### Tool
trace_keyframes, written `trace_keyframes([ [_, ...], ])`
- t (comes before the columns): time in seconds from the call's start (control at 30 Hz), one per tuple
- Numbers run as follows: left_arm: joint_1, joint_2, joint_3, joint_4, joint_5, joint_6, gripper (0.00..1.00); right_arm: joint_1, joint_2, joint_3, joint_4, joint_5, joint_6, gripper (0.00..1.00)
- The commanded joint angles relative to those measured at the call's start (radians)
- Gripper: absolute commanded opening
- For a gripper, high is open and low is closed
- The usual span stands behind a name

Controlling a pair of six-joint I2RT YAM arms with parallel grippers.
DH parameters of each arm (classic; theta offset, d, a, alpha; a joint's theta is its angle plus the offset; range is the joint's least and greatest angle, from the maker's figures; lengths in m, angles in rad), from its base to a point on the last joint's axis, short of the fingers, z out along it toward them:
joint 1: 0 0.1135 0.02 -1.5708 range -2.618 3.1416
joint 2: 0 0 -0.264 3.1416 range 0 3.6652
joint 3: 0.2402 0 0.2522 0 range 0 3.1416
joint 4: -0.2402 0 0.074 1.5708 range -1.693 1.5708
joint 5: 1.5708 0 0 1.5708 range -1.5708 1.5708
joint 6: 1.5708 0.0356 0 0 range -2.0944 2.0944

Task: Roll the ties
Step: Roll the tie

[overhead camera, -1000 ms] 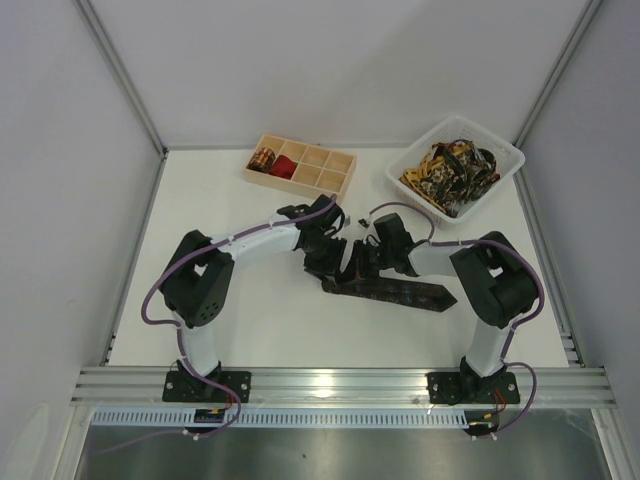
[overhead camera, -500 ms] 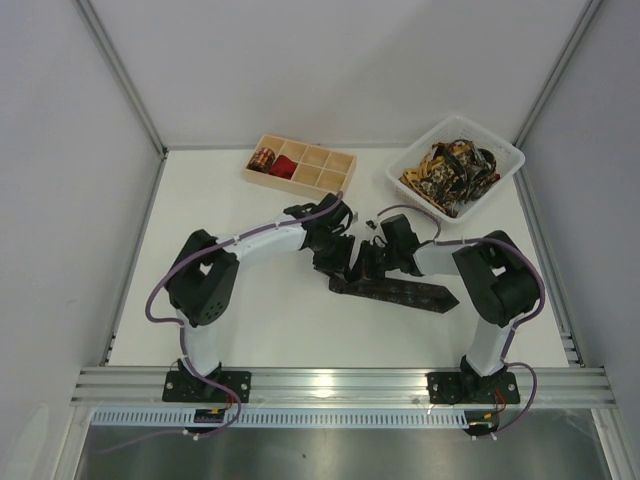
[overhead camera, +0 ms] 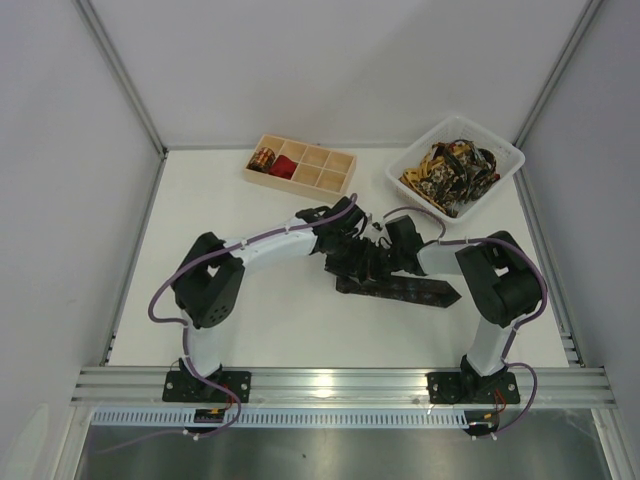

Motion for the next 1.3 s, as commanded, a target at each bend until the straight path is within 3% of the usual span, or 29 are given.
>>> trace_keyframes([
  [0.0,-0.054,0.03,0.045,0.14,0.082,-0.055,0.5,0.02,-0.013,0.015,0.085,-0.071,0.012,0.0],
  [0.27,-0.057,0.036,-0.019,0.204,0.071,-0.058,0.46,-0.001,-0.021,0.034,0.012,-0.051,-0.043,0.0],
  [0.57,-0.057,0.082,0.01,0.19,0.094,-0.032,0.49,-0.004,-0.074,0.12,-0.214,0.014,-0.156,0.0],
  [0.83,-0.048,0.106,0.033,0.178,0.112,-0.006,0.48,-0.027,-0.071,0.11,-0.199,-0.036,-0.146,0.0],
  [1.27,-0.03,0.115,0.058,0.146,0.092,0.013,0.49,-0.124,-0.162,0.113,-0.309,-0.025,-0.214,0.0],
])
